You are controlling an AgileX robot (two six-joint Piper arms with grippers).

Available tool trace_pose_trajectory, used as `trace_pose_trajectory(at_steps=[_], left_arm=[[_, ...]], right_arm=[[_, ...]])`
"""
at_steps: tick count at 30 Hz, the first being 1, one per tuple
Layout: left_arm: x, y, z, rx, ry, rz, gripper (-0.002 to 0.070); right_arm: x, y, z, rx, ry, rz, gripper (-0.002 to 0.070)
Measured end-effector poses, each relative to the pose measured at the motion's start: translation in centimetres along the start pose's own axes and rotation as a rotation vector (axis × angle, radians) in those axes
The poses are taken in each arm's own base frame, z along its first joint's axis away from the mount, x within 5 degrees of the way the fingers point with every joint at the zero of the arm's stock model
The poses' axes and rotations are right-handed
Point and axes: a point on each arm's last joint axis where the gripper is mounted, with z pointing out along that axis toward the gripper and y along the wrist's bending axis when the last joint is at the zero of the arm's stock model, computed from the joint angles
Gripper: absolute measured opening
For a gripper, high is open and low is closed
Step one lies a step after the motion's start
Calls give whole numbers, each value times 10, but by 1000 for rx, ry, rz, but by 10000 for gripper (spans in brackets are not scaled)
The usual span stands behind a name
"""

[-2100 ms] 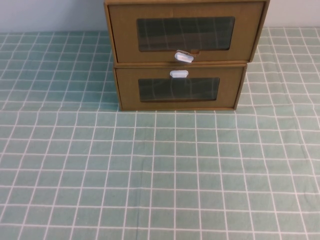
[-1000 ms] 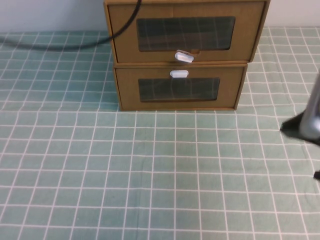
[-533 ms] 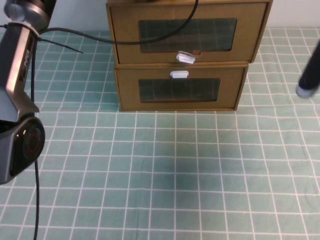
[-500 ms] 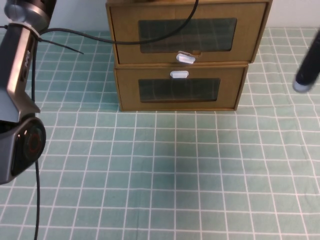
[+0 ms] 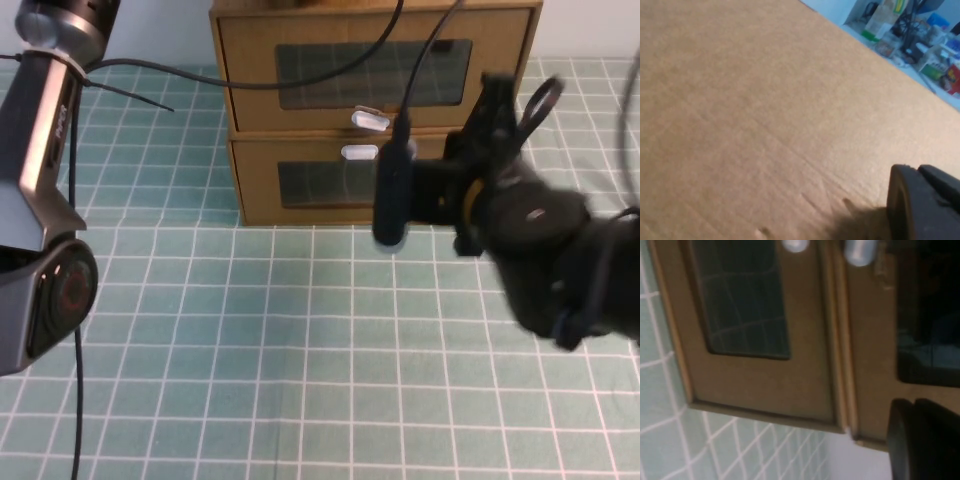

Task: Open the shoe box
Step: 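Pull the top drawer of the cardboard box fully open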

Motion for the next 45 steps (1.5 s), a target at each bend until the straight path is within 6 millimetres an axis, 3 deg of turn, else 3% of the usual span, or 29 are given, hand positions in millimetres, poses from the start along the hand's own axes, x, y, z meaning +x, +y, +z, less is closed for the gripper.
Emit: trace_pose_trajectory(at_steps=[4, 7, 11, 17, 19, 25, 30, 38, 41, 43, 45], left_arm=[[-7, -8, -9, -88, 30, 33, -6], [-13, -13, -22, -175, 64, 100, -6], [-15, -15, -30, -225, 96, 184, -5], [-13, -34, -12, -219, 136, 292, -5], [-12, -40, -6, -227, 146, 317, -5], [-13, -43, -5, -227, 148, 323, -5], [-13, -44, -5, -228, 148, 320, -5], [-13, -43, -6, -236, 150, 324, -5], [-13, -43, -6, -244, 156, 331, -5], [-13, -43, -6, -245, 159, 331, -5], [-13, -44, -7, -245, 157, 333, -5]], right_arm=[[-10, 27, 11, -26, 51, 91, -14], [-16, 35, 12, -34, 51, 149, -14], [-22, 31, 10, -26, 29, 204, -13], [-35, 12, 17, 4, -14, 259, 2], [-37, 7, 25, 13, -15, 275, 40], [-40, 4, 51, 13, -14, 296, 258], [-48, 7, 65, 9, -20, 300, 315], [-67, 6, 87, 17, -34, 350, 312], [-71, 8, 93, 15, -8, 391, 242], [-75, 9, 96, 25, 8, 404, 154], [-76, 10, 98, 36, 10, 387, 152]])
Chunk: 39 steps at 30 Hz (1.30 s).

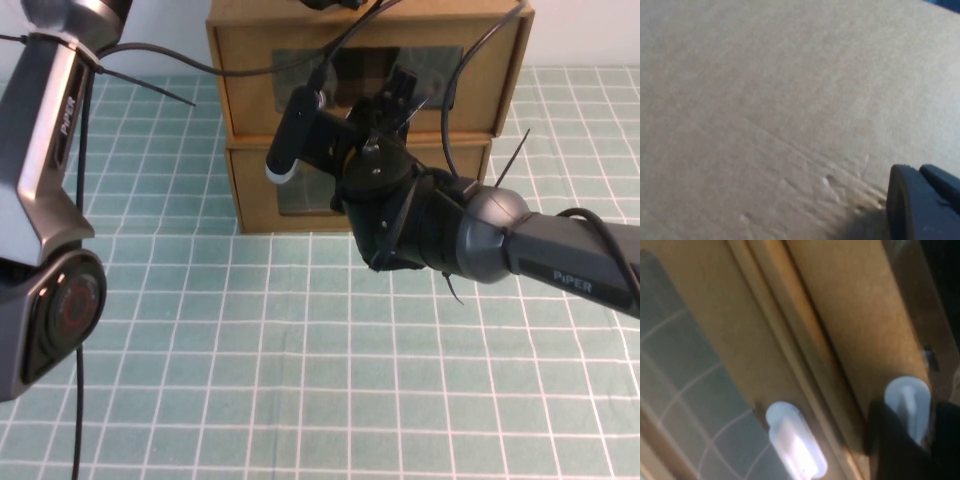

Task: Open the shoe box
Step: 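Pull the top drawer of the cardboard box fully open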

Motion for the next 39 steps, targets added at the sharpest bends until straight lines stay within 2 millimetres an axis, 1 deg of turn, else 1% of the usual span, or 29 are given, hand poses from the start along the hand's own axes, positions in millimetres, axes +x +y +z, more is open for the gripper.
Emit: trace_pose_trajectory(at_steps=[10, 16, 20, 23, 24, 25, 27, 31, 35, 39], left_arm=[[2, 3, 0, -32, 20, -3, -5], [8, 5, 7, -29, 43, -27, -5], [11, 6, 11, -22, 46, -36, -5], [11, 5, 10, -17, 43, -38, -5], [11, 5, 10, -16, 42, -37, -5], [10, 5, 10, -13, 40, -39, -5], [10, 4, 11, -9, 38, -41, -5], [12, 4, 13, -3, 46, -42, -6], [12, 4, 13, 1, 45, -45, -6], [12, 4, 13, 1, 45, -45, -6]], right_arm=[[-1, 0, -1, -14, 19, -9, 151], [-2, 0, -2, -23, 34, -23, 147], [0, 5, -6, -18, 39, -59, 141], [4, 12, -12, -13, 35, -106, 133], [5, 13, -17, -8, 33, -108, 131], [7, 15, -21, -1, 30, -111, 114], [10, 17, -30, 5, 18, -106, 115], [14, 22, -57, 9, 5, -100, 115], [19, 28, -79, -9, 10, -107, 115], [22, 37, -105, -60, 12, -79, 115]])
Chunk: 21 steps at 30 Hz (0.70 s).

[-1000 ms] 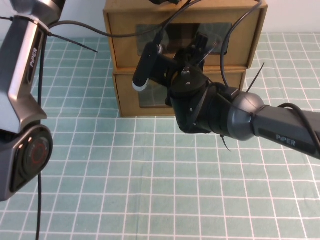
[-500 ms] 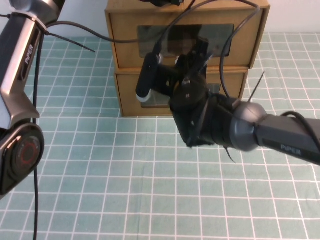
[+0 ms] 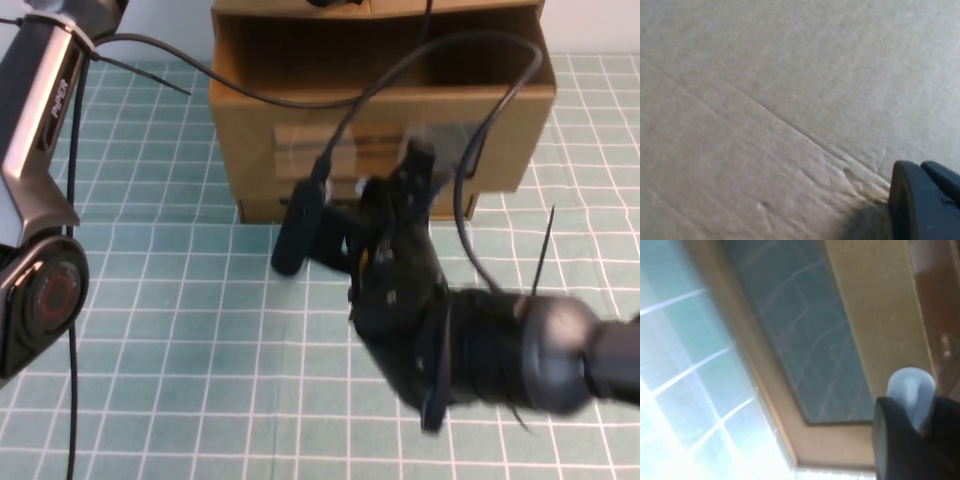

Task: Open the shoe box
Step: 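Pull the top drawer of the cardboard box fully open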

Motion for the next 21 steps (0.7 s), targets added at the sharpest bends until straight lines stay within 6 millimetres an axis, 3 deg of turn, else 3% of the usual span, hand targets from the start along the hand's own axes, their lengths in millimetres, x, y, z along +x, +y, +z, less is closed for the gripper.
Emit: trace_pose_trajectory(at_steps=[8, 21], left_arm=[[0, 0, 0, 0, 0, -1, -6], [1, 0, 1, 0, 1, -6, -6]], right_arm=[[8, 24, -47, -69, 12, 39, 114], [4, 38, -66, -107, 10, 77, 113]])
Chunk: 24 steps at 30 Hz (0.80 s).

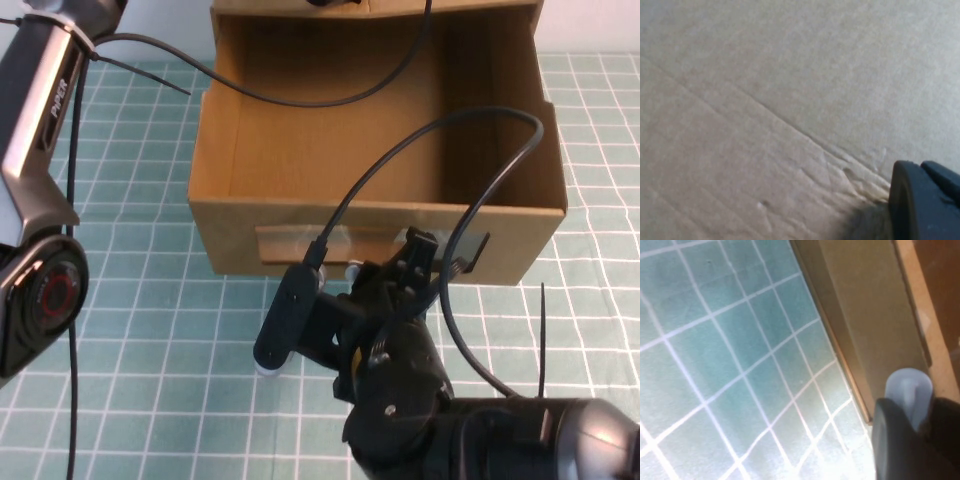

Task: Open the shoe box
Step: 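Pull the top drawer of the cardboard box fully open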

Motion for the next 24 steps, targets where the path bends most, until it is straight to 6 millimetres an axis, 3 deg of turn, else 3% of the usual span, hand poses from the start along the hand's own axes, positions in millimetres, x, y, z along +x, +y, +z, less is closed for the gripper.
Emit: trace_pose_trajectory(at_steps=[9, 17, 24], left_arm=[[-1, 0, -1, -1, -2, 1, -6], [-8, -4, -17, -29, -8, 4, -6], [-28, -21, -61, -46, -36, -95, -5]], right_arm=[[1, -1, -2, 0, 15, 22, 120], [2, -18, -25, -140, 50, 126, 372], [-2, -61, -63, -196, -76, 275, 410]])
